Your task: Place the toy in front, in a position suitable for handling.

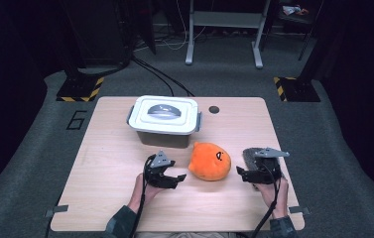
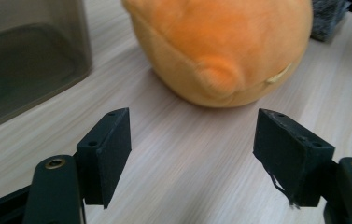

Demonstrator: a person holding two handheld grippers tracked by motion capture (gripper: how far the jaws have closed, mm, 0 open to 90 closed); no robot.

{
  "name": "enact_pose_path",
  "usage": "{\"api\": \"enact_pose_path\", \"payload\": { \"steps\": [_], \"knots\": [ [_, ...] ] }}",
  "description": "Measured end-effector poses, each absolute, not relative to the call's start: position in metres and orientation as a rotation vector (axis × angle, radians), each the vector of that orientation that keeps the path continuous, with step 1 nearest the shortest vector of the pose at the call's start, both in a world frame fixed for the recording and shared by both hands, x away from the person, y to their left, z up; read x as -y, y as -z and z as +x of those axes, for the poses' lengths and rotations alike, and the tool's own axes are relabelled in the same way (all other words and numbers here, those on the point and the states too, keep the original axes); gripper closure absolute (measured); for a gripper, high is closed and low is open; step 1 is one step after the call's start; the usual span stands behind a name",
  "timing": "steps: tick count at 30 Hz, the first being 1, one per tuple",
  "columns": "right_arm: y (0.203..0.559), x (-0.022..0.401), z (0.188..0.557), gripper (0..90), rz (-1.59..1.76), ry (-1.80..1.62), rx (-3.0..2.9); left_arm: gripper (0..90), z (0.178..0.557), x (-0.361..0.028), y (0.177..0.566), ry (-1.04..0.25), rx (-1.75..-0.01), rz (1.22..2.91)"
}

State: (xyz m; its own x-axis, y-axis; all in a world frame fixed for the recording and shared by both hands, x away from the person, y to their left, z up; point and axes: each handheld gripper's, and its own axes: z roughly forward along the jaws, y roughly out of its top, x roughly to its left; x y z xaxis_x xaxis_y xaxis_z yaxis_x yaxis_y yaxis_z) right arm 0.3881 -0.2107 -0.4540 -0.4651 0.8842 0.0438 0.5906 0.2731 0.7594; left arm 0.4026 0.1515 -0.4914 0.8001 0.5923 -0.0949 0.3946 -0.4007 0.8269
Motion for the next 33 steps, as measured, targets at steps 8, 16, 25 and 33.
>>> {"api": "enact_pose_path", "payload": {
  "steps": [8, 16, 25, 33],
  "knots": [
    [0.452, 0.219, 0.386, 14.4, 1.354, -0.999, -2.133, 39.6, 0.411, -0.132, 0.487, -0.261, -0.699, 2.039],
    [0.455, 0.232, 0.388, 14.4, 1.406, -0.914, -2.073, 60.1, 0.413, -0.118, 0.494, -0.247, -0.699, 2.085],
    [0.472, 0.245, 0.408, 14.2, 1.531, -0.787, -2.043, 79.2, 0.410, -0.116, 0.495, -0.219, -0.730, 2.048],
    [0.486, 0.249, 0.428, 14.0, 1.570, -0.674, -2.053, 81.7, 0.402, -0.111, 0.495, -0.231, -0.744, 2.022]
  ]
}}
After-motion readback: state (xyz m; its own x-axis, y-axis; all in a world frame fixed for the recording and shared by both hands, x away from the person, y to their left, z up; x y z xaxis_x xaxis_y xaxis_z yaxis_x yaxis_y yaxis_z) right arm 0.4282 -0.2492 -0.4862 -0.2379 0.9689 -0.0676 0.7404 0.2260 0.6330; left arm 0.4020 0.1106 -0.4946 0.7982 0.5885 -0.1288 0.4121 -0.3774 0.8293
